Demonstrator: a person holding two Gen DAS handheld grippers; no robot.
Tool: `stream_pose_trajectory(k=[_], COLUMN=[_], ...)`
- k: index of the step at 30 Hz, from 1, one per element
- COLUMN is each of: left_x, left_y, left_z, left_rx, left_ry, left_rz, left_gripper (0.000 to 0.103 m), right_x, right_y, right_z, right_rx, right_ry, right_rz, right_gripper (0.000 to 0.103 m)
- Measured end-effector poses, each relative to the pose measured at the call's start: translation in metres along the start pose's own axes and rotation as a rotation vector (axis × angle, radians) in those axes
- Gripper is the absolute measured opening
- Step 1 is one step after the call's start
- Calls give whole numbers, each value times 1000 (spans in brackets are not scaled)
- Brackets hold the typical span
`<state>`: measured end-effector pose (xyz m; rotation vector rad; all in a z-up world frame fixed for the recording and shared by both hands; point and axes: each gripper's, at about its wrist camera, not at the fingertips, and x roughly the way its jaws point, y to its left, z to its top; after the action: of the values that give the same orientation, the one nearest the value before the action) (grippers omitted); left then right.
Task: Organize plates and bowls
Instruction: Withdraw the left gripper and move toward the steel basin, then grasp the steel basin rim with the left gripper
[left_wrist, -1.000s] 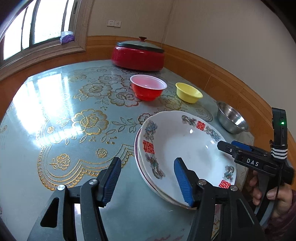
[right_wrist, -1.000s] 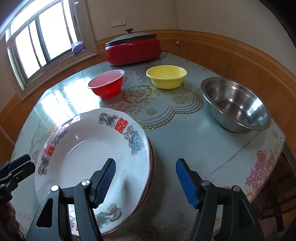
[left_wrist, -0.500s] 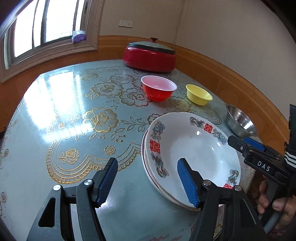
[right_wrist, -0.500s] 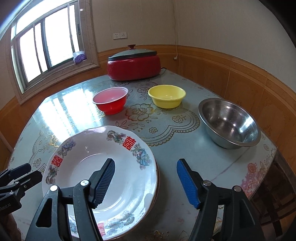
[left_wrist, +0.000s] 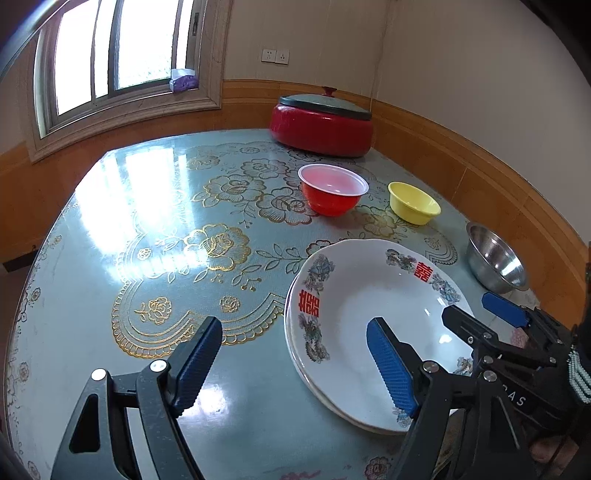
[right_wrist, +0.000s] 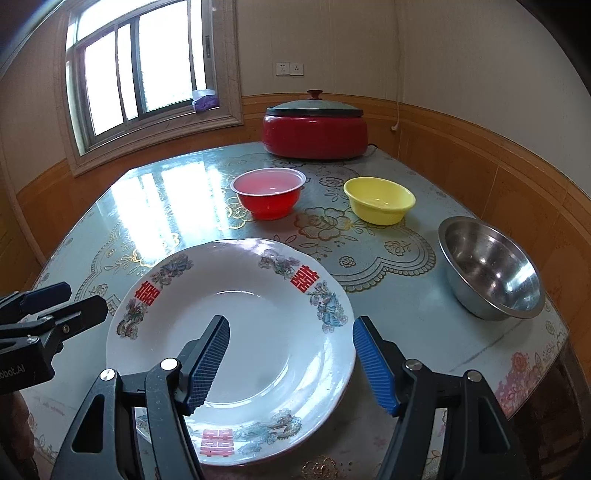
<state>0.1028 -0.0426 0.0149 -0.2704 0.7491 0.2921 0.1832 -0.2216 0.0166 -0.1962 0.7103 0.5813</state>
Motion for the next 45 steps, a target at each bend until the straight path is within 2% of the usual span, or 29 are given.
stream_pose_trajectory(k=[4, 10, 13, 17, 21, 30, 34, 37, 41, 45], left_x=[-2, 3, 4, 0, 4, 9, 16, 18, 29, 50], left_y=[-14, -28, -31, -39, -42, -67, -82, -95, -122, -155], left_z=[1, -3, -5, 0, 7, 14, 21, 29, 41, 53], left_rx=[8, -19, -10, 49, 77, 190, 218, 241, 248, 222], left_ry=[-12, -5, 9, -1, 25, 17, 41, 26, 24, 55], left_rz=[17, 0, -21, -56, -141, -250, -277, -295, -301, -303], left_gripper=[81, 81, 81, 81, 79, 79, 79, 80, 81, 81], right_x=[-3, -7, -9, -14, -20, -28, -33, -37, -41, -35], right_y=[-8, -23, -26, -32, -43, -76, -105, -137, -192, -253], right_z=[-1, -2, -4, -5, -4, -13, -9, 1, 18, 37], right_rx=[-19, -13, 2, 49, 118, 245, 292, 337, 406, 424], right_ry=[-14, -28, -18, -24, -3, 23, 15, -6, -32, -43], right_rz=[22, 62, 88, 104, 82, -4, -36, -52, -48, -91], right_gripper=[70, 70, 61, 60, 59, 58, 57, 57, 57, 57])
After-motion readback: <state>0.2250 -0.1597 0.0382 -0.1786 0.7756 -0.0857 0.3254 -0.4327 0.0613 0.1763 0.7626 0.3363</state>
